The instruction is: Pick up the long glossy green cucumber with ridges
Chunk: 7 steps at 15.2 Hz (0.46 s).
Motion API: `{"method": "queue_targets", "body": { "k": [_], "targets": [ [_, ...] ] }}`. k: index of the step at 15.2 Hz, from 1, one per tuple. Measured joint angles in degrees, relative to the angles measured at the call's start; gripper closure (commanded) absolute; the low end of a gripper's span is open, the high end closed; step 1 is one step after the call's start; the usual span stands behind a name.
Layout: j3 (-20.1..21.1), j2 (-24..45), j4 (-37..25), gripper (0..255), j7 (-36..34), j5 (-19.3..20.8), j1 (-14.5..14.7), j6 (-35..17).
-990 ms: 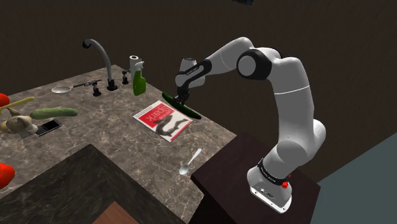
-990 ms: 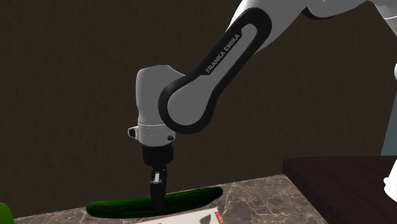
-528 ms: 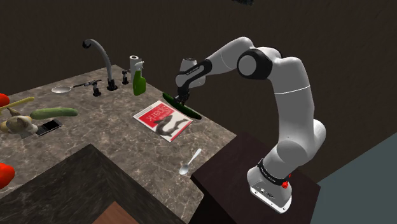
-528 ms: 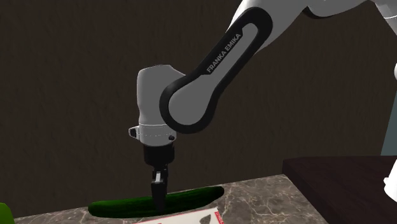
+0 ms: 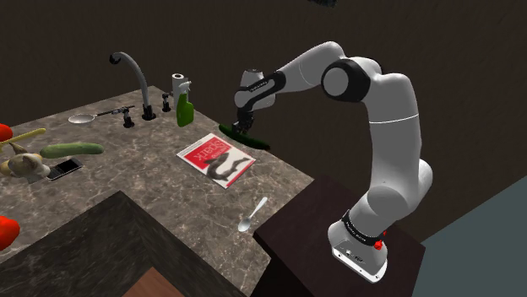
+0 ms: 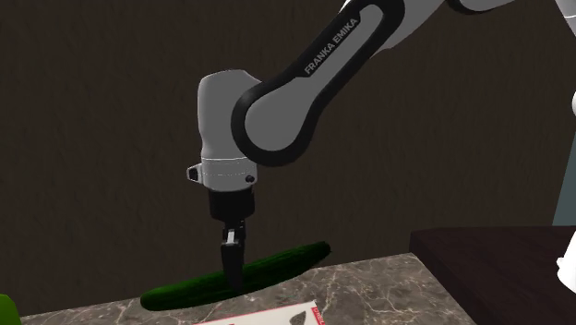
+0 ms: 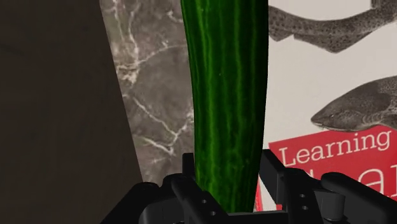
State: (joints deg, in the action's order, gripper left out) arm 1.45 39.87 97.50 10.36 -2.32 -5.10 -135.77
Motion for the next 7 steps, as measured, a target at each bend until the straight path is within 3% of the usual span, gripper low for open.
{"method": "queue_targets", "body": {
  "k": [7],
  "targets": [
    [-0.06,-3.53,0.2,255,-0.38,0.08,0.06,3.1]
  ]
}}
